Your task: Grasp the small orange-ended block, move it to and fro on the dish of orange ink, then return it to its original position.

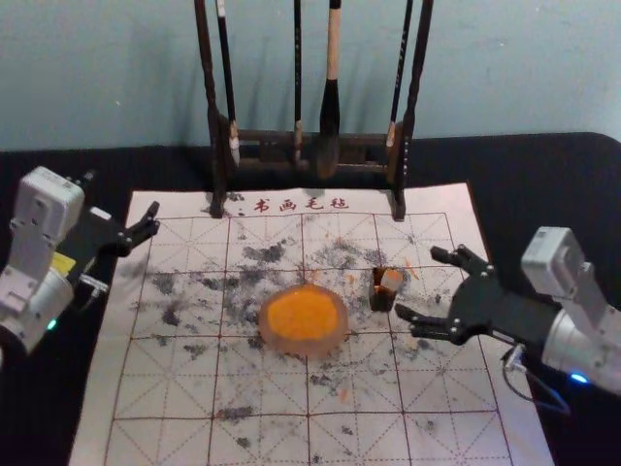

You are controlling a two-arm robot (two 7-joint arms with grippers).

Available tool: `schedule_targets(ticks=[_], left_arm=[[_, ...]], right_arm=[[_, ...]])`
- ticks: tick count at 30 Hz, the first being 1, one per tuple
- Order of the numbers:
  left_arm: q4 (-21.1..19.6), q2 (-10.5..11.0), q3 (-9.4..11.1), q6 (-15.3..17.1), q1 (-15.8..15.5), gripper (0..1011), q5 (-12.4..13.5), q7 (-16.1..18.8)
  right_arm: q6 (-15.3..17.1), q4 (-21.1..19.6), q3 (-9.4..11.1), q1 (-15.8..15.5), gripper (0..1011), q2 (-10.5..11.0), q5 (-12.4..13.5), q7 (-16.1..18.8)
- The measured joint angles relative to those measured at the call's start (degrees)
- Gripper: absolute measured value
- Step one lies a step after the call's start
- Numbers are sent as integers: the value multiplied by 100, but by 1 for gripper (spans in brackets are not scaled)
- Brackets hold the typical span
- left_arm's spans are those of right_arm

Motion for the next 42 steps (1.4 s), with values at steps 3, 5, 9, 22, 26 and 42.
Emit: schedule_targets(ticks=[3,5,9,22,26,42], left_arm=[[0,0,0,0,0,1001,0,0],[0,0,0,0,0,1001,0,0],[0,0,0,0,0,1001,0,0],[0,0,0,0,0,1001,0,0],[0,0,0,0,0,1001,0,0],[0,0,0,0,0,1001,0,0]], right_arm=[[19,70,-45,74,1000,-97,-90,60],[38,137,-66,129,1000,-170,-156,86],[70,262,-83,221,1000,-291,-239,131],[187,694,-120,533,1000,-647,-400,411],[264,772,-109,605,1000,-727,-402,502],[622,982,26,747,1000,-959,-380,642]])
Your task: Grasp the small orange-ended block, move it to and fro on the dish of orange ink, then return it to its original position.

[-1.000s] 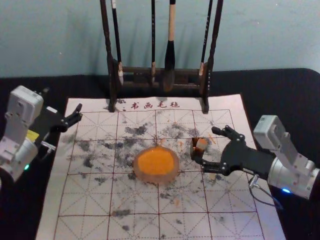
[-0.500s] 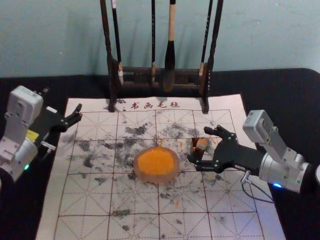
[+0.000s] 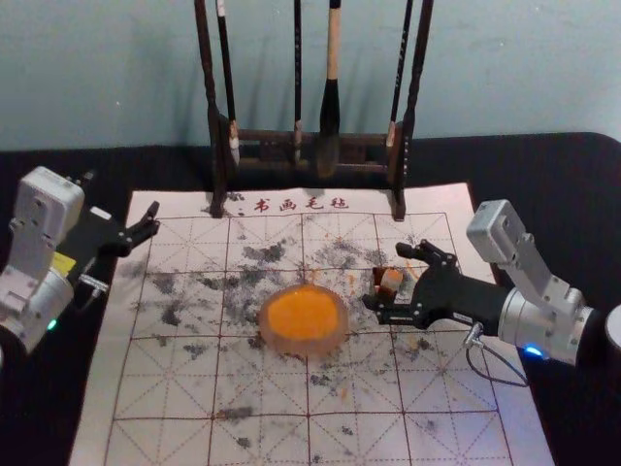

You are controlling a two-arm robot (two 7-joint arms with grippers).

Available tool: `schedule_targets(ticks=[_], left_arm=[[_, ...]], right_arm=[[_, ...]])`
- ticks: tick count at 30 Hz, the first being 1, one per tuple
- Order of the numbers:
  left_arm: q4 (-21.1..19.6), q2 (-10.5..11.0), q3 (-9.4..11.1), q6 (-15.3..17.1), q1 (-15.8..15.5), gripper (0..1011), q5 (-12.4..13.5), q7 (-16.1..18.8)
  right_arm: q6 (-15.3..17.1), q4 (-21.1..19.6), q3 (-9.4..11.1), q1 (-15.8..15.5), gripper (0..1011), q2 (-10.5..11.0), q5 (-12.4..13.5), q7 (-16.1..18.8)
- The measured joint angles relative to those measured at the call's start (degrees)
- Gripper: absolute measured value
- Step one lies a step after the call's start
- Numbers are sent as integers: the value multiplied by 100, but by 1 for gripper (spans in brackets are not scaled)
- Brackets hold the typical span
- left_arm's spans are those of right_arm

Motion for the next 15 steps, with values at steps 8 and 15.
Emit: schedule_targets(ticks=[8,15], left_arm=[[0,0,0,0,0,1001,0,0],[0,0,0,0,0,1001,0,0]], right_arm=[[21,4,17,2,1000,-8,18,12],[14,5,17,2,1000,-5,19,10]])
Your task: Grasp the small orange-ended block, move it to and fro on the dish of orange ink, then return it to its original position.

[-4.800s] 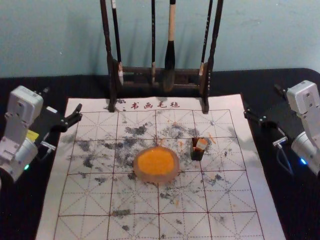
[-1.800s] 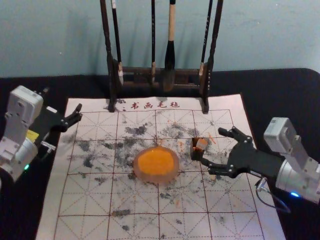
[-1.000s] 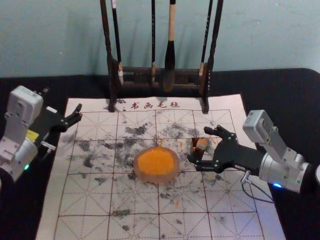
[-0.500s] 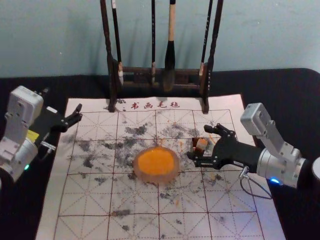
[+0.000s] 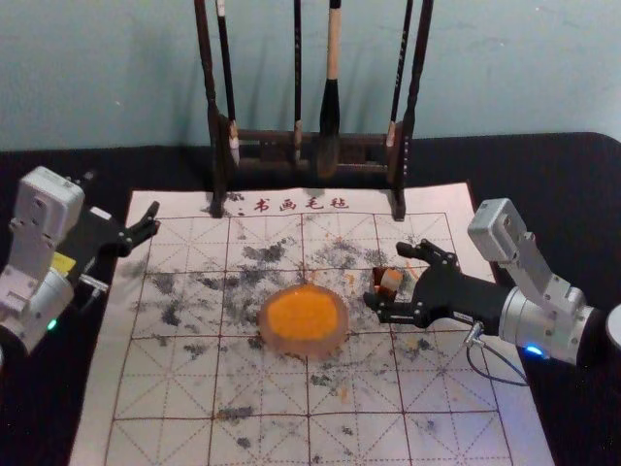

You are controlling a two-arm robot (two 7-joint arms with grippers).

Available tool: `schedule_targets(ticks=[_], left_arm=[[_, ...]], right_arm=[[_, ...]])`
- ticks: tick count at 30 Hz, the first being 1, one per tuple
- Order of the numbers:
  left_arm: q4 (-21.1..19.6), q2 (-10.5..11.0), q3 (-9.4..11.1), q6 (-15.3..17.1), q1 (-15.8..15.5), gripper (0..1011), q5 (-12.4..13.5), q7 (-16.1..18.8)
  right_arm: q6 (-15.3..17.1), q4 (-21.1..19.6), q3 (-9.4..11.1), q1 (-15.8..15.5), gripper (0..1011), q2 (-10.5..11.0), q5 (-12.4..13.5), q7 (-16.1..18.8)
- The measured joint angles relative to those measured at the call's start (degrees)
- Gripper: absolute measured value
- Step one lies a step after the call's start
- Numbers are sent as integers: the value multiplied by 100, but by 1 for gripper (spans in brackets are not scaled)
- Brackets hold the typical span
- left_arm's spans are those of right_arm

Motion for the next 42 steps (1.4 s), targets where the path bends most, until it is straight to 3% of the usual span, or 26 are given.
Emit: schedule_targets(ticks=[5,13,30,42], left_arm=[[0,0,0,0,0,1001,0,0],[0,0,0,0,0,1001,0,0],[0,0,0,0,0,1001,0,0],[0,0,0,0,0,1001,0,0]], right_arm=[[-4,-1,-2,-2,912,3,0,-2],[-8,-4,-8,-4,686,6,0,-4],[-14,-7,-9,-4,130,7,-1,-10],[69,-90,43,-35,109,-2,57,-12]])
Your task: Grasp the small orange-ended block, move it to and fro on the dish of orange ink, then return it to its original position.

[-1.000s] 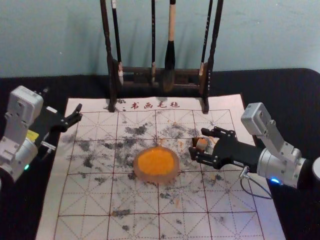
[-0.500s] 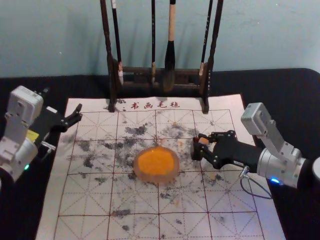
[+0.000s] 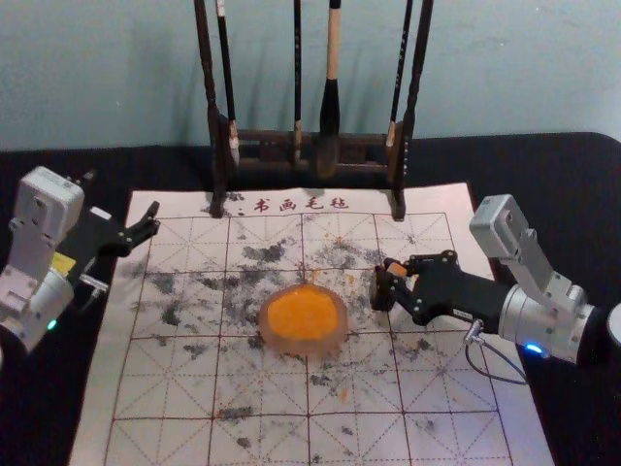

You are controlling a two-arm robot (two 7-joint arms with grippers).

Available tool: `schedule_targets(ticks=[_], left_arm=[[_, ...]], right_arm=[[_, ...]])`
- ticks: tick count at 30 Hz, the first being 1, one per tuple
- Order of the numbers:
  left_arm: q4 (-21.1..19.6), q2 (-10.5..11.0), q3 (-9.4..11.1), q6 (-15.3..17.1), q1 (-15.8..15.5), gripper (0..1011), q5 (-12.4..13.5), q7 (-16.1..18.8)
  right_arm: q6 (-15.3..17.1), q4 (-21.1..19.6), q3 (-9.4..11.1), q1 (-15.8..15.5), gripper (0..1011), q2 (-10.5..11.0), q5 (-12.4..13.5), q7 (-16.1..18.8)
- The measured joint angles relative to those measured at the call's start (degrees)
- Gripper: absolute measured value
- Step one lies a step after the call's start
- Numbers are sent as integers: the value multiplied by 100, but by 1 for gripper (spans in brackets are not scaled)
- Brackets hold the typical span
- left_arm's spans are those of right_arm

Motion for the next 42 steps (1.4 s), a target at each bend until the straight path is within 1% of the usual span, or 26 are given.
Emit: schedule_targets(ticks=[6,10,11,14,16,18,23,26,29,31,34,36,42], left_arm=[[0,0,0,0,0,1001,0,0],[0,0,0,0,0,1001,0,0],[0,0,0,0,0,1001,0,0],[0,0,0,0,0,1001,0,0],[0,0,0,0,0,1001,0,0],[0,0,0,0,0,1001,0,0],[0,0,0,0,0,1001,0,0],[0,0,0,0,0,1001,0,0],[0,0,0,0,0,1001,0,0],[0,0,0,0,0,1001,0,0],[0,0,0,0,0,1001,0,0],[0,0,0,0,0,1001,0,0],[0,0,0,0,0,1001,0,0]], right_arm=[[163,-179,49,-13,109,5,138,28],[399,-336,68,-7,110,41,238,42],[523,-405,70,4,109,66,267,39],[709,-512,71,32,109,107,317,36],[854,-652,72,85,109,167,371,44],[874,-688,72,100,109,183,381,49],[917,-879,37,255,109,269,411,116],[900,-906,-36,392,109,272,397,177],[884,-856,-174,587,109,215,331,247],[889,-774,-297,735,109,147,276,293],[901,-685,-407,850,109,79,215,330],[940,-559,-569,1011,109,-34,170,398],[1082,-376,-814,1209,109,-183,145,534]])
